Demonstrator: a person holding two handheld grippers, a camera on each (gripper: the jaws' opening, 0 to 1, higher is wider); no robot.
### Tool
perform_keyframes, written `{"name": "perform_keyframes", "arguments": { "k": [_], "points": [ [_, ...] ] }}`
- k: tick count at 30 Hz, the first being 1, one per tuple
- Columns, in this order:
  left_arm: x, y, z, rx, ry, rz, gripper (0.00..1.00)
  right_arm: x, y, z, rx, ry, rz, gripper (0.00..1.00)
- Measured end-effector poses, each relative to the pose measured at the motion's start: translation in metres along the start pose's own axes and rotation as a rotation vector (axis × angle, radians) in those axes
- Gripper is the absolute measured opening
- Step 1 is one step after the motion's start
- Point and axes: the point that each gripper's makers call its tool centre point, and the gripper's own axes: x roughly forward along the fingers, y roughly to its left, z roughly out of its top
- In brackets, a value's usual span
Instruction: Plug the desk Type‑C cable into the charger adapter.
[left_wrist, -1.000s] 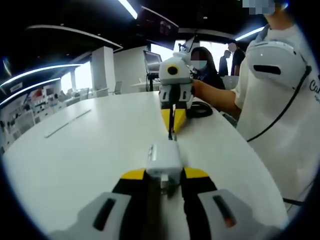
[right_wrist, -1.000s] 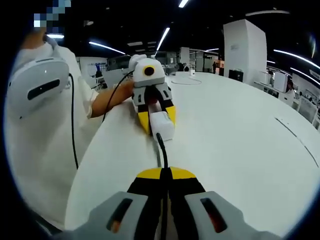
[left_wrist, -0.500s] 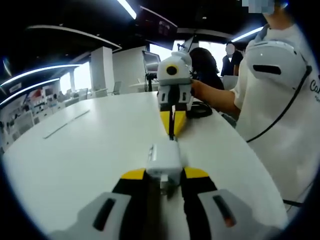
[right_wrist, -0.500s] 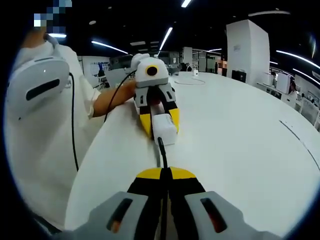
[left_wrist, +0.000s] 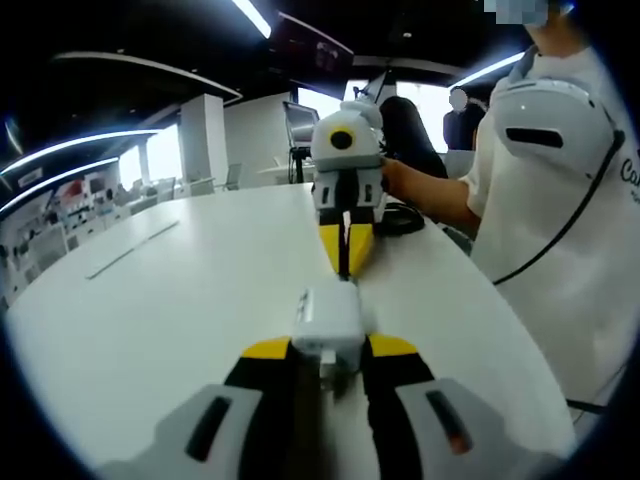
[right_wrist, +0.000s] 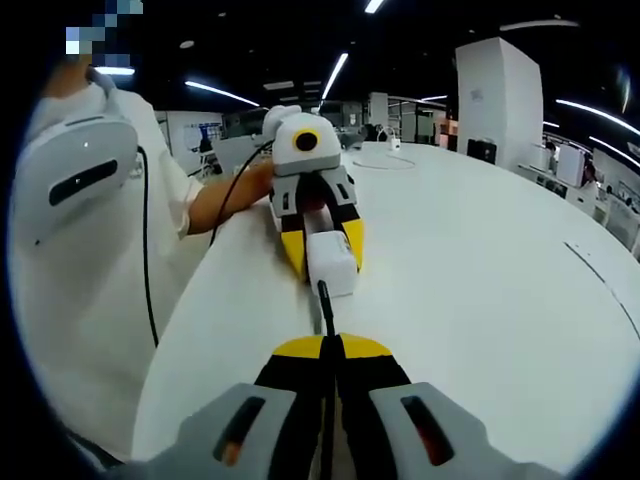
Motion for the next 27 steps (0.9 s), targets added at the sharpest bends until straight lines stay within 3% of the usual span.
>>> {"name": "perform_keyframes", "arguments": {
  "k": [27],
  "points": [
    [0.0011, -0.0005, 0.0000, -0.014, 0.020, 0.007, 0.26, 0.0053, 0.0040, 0.0033, 0.002, 0.020, -0.011, 0.03]
  ]
}}
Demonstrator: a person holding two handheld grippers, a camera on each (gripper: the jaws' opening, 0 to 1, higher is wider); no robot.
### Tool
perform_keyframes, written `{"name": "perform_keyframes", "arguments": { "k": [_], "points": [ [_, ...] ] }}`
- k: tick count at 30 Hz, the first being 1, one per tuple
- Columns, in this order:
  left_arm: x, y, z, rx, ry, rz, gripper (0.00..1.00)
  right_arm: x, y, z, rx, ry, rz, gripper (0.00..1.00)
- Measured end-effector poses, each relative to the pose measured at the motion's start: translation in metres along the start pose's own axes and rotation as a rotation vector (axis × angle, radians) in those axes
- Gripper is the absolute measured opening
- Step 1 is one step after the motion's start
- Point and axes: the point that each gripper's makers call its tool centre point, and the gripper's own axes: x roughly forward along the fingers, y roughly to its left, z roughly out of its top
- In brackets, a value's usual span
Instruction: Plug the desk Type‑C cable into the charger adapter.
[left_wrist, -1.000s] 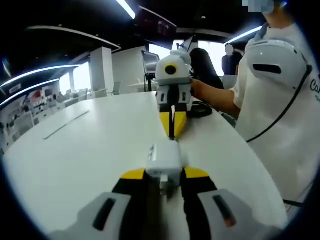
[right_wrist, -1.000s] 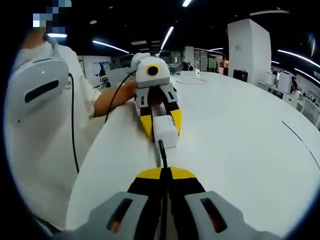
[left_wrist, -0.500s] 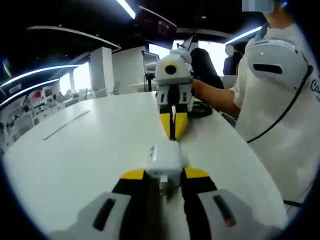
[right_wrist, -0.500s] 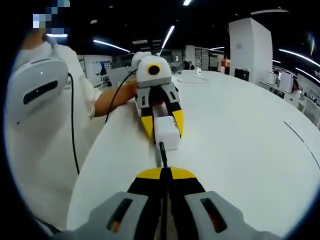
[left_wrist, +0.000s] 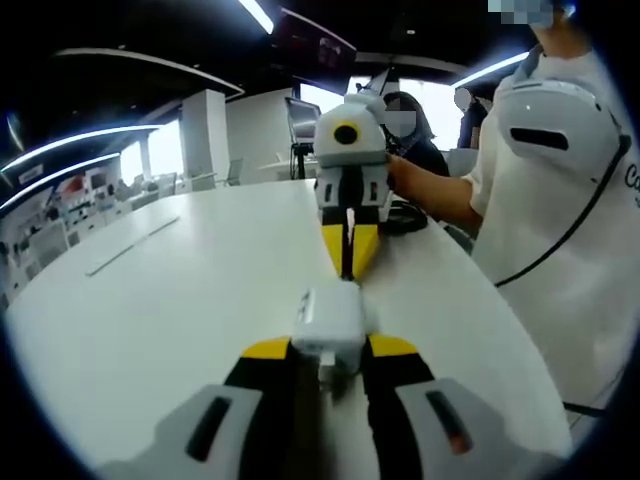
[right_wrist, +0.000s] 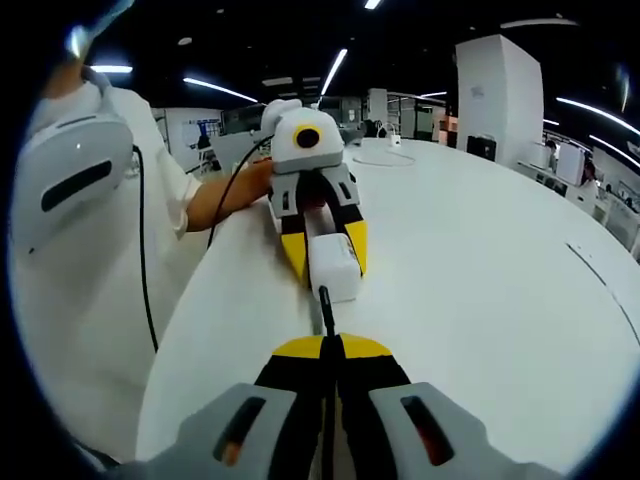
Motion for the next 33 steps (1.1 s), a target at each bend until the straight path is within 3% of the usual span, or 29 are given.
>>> {"name": "perform_keyframes", "arguments": {
  "k": [15, 33],
  "points": [
    [0.0014, 0.0005, 0.0006, -0.003, 0.001, 0.004, 0.26, 0.0013, -0.0003, -0.0002, 0.042, 0.023, 0.000, 0.03],
    [0.0025, 0.0011, 0.0002, -0.028, 0.030, 0.021, 0.26, 0.0022, 0.0017, -0.0003, 0.025, 0.059, -0.033, 0.02]
  ]
}}
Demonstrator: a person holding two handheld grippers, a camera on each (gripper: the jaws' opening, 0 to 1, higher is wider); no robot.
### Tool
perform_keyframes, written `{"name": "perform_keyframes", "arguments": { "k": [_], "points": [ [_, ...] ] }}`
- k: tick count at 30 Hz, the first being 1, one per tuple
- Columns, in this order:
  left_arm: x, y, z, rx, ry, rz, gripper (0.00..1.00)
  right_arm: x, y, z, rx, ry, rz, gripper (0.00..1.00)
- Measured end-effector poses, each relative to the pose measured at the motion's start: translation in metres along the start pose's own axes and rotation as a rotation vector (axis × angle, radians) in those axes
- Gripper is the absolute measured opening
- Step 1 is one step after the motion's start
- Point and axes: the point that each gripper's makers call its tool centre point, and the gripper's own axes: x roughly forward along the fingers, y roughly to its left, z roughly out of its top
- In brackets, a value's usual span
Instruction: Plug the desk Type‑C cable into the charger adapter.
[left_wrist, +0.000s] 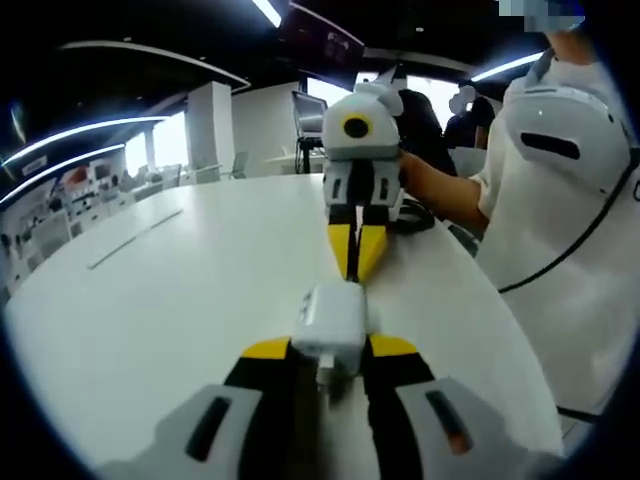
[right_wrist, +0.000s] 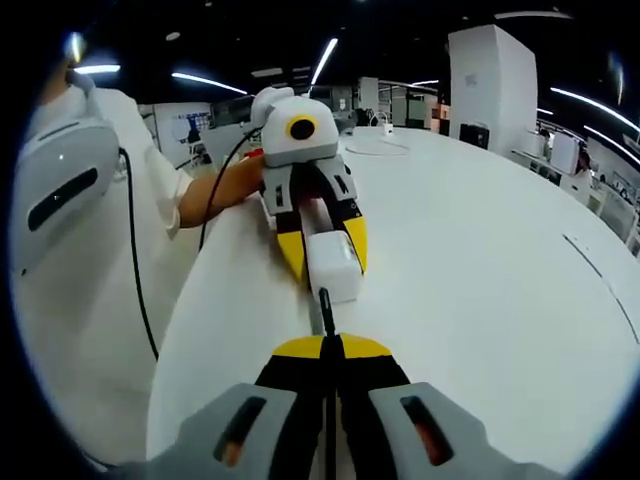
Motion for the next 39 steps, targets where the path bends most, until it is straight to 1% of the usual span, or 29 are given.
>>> {"name": "perform_keyframes", "arguments": {
  "k": [9, 21, 31, 39],
  "points": [
    [0.0009, 0.0005, 0.0000, -0.001, 0.006, 0.004, 0.26, 0.0030, 0.0001, 0.0005, -0.002, 0.026, -0.012, 0.02],
    [0.0028, 0.0018, 0.0003, -0.020, 0.021, 0.016, 0.26, 0.0029, -0.0009, 0.0002, -0.014, 0.066, -0.051, 0.01],
    [0.0039, 0.0025, 0.0009, -0.025, 0.027, 0.020, 0.26, 0.0036, -0.0012, 0.0005, -0.028, 0.070, -0.060, 0.01],
    [0.0051, 0.0040, 0.0017, -0.034, 0.036, 0.030, 0.26, 0.0044, -0.0013, 0.0007, -0.017, 0.071, -0.067, 0.01]
  ]
}}
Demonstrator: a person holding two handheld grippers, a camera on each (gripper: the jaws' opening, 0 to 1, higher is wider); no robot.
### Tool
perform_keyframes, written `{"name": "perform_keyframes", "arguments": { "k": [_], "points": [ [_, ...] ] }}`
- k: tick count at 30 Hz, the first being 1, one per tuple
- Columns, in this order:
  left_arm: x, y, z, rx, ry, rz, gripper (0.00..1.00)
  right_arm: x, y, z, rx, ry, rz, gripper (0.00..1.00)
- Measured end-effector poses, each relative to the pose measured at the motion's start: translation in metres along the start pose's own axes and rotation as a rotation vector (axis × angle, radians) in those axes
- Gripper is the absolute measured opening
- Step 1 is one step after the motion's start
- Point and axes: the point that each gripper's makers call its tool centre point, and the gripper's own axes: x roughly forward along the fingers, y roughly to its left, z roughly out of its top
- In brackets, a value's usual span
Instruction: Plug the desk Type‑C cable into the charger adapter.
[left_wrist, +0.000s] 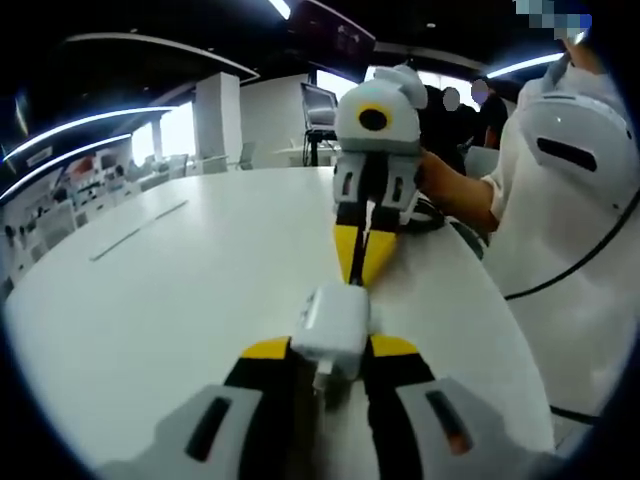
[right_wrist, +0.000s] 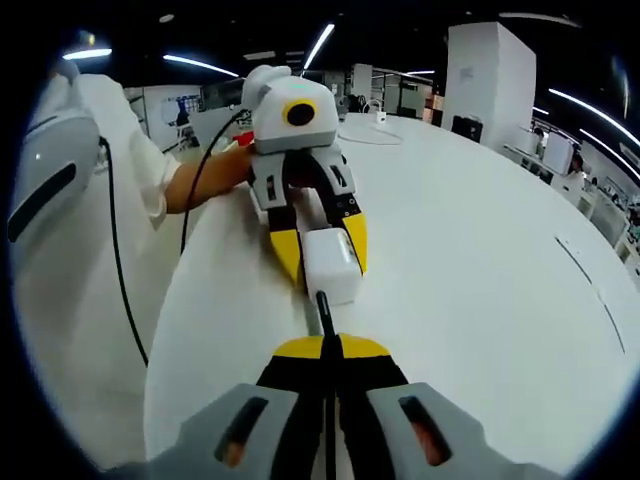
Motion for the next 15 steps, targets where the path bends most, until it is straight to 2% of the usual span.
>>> {"name": "perform_keyframes", "arguments": {
  "k": [15],
  "points": [
    [0.0034, 0.0046, 0.0021, -0.033, 0.022, 0.036, 0.26, -0.0025, -0.0022, 0.0009, 0.002, 0.027, -0.075, 0.00]
  ]
}}
